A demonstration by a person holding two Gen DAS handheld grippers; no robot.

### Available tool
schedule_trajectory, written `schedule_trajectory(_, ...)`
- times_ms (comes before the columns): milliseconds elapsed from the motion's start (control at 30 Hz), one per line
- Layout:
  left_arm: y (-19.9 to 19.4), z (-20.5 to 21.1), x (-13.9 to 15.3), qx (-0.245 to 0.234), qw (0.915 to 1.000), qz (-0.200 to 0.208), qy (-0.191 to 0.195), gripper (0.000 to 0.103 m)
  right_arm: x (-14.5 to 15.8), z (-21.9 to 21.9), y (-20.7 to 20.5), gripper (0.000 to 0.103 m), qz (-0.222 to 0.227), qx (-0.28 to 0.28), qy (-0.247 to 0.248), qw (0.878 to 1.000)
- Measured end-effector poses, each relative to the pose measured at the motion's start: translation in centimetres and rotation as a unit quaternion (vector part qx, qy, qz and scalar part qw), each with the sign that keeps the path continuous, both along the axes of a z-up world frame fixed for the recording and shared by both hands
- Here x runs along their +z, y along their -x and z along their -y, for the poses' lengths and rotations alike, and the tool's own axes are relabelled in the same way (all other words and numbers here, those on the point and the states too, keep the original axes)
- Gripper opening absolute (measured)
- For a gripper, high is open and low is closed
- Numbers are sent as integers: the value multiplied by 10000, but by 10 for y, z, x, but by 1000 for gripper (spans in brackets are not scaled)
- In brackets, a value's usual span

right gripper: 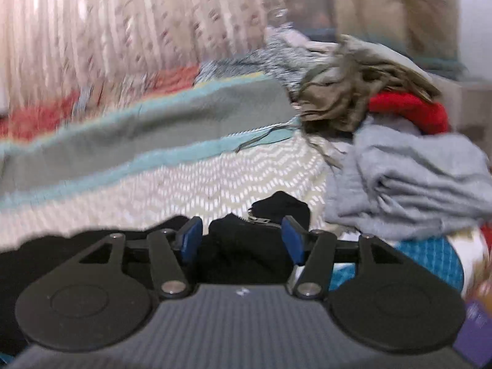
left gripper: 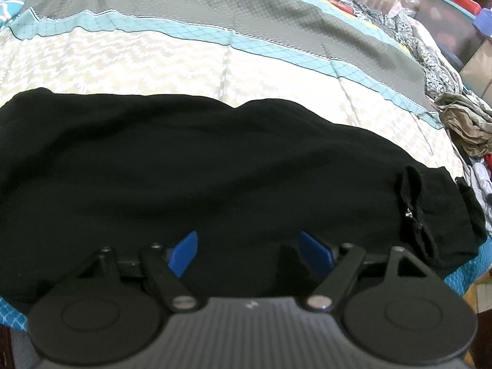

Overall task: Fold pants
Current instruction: 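Grasp the zipper edge of the pants with the right gripper and straighten it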

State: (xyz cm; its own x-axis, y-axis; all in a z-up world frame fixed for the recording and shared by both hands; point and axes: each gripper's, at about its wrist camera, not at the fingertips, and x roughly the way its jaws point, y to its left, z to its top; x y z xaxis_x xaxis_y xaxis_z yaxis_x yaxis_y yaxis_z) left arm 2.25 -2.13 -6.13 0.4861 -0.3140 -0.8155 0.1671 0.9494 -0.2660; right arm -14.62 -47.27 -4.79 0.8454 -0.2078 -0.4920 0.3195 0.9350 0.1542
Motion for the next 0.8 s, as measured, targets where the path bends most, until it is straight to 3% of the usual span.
schedule_trajectory(133,0,2,1,21,10000,-11,-39,76,-18,-8,-37,58,-456,227,356,9981)
schedule_trajectory(200,1,3,2,4,10000,-4,-51,76,-30,-2,-47,37,-728,215,368,9964)
schedule_trajectory(233,1,2,3,-5,10000,1,-45,76,-36,2,-50,13,-877,221,307,9954)
schedule_trajectory(300,1,1,4,-14,10000,12,-27,76,-35,11,-46,11,-860,101,10,9962)
schedule_trajectory(400,-2,-2,6,16,10000,22,22,76,-4,7,-21,11,-265,171,-378,9988)
schedule_trajectory(467,-4,-4,8,58,10000,28,76,76,16,-9,-6,11,117,561,-484,9972)
schedule_trajectory(567,-3,-6,10,105,9998,42,162,76,30,-51,7,11,459,1535,-682,9847)
schedule_trajectory(667,0,-9,10,105,9998,42,175,76,11,-104,1,14,171,2188,-674,9733)
schedule_trajectory(767,5,-18,14,114,9997,97,181,76,-38,-140,-21,31,-796,2392,-678,9653)
schedule_trajectory(800,9,-25,19,117,9996,161,200,76,-50,-144,-24,31,-958,2369,-650,9646)
